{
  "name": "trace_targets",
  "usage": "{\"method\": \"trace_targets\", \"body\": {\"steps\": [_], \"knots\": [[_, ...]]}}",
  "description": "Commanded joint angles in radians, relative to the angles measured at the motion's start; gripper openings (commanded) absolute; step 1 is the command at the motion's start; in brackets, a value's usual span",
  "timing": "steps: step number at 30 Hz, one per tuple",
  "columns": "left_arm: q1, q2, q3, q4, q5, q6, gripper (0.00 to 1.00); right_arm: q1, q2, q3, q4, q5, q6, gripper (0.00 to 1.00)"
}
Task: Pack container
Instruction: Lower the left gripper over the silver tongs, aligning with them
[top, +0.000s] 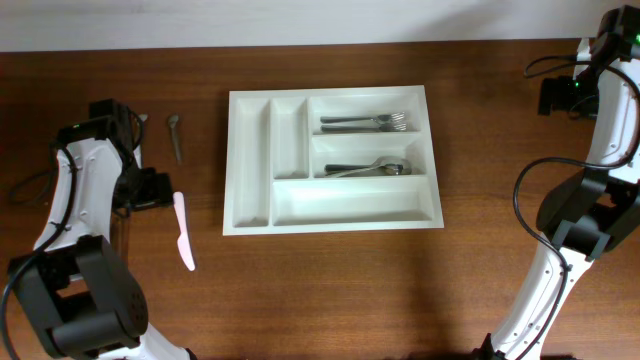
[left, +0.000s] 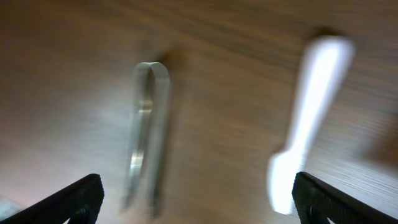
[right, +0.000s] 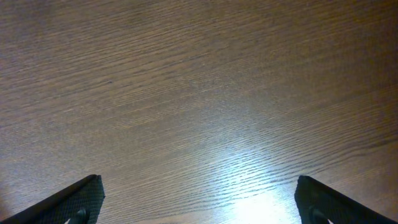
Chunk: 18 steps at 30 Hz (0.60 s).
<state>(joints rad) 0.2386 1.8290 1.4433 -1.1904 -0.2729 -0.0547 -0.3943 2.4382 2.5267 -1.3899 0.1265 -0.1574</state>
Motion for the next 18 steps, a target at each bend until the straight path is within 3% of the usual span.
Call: {"method": "trace_targets", "body": {"steps": [1, 5, 9, 18], "knots": [[0.014, 0.009, -0.003, -0.012, -0.178, -0.002, 0.99, -0.006, 0.004, -0.004, 0.000, -0.002, 0.008, 0.99], [0.014, 0.009, -0.003, -0.042, -0.018, 0.167, 0.99, -0.006, 0.004, -0.004, 0.000, -0.002, 0.008, 0.99], [0.031, 0.010, -0.006, -0.006, 0.079, 0.216, 0.99, -0.005, 0.004, -0.004, 0.000, -0.002, 0.008, 0.99], [0.098, 0.011, -0.019, 0.002, 0.075, 0.257, 0.99, -0.005, 0.004, -0.004, 0.000, -0.002, 0.008, 0.99]]}}
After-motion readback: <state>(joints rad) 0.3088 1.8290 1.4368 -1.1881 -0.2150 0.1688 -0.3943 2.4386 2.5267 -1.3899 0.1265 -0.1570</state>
